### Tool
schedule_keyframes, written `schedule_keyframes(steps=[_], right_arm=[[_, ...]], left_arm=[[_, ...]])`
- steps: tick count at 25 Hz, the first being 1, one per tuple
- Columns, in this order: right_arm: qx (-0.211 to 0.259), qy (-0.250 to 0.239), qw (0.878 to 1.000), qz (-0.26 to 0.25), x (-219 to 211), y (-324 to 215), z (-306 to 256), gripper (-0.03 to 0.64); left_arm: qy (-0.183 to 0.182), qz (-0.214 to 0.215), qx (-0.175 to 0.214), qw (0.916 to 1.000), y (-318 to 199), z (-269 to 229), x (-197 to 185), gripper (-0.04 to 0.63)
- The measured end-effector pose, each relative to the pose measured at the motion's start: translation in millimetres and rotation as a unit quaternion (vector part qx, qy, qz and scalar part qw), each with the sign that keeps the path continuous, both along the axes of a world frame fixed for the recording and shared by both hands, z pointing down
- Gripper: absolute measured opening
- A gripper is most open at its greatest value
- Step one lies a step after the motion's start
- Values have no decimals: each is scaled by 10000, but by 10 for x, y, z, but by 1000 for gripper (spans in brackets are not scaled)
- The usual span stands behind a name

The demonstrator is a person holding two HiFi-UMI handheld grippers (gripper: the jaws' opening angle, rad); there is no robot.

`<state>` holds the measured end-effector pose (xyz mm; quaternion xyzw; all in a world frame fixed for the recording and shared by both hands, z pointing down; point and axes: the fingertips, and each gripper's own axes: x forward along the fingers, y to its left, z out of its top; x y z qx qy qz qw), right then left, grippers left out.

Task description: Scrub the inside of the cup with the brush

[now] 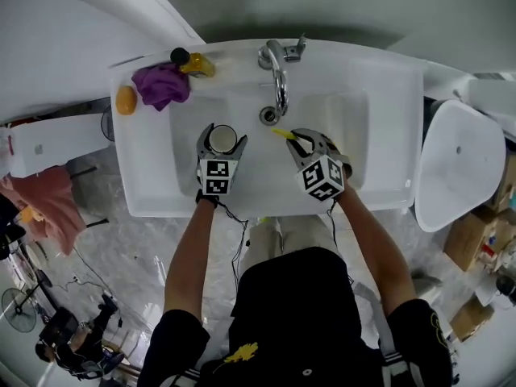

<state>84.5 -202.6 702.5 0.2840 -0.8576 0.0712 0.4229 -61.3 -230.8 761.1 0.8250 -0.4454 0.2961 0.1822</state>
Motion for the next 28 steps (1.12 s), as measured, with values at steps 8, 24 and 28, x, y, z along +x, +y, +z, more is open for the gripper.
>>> schedule_keyframes(steps=[8, 24, 28], right_arm=[[367, -2792, 9484, 1460, 379, -80, -1994, 86], [959, -3948, 9130, 361, -336, 246, -3961, 81], [657, -3983, 9146, 210, -544, 238, -3806, 81]], left_arm=[[512, 742, -81, 9959, 592, -996, 416, 430], [321, 1601, -44, 9866, 688, -1379, 849, 430], [356, 1906, -70, 9810, 701, -1536, 968, 430]])
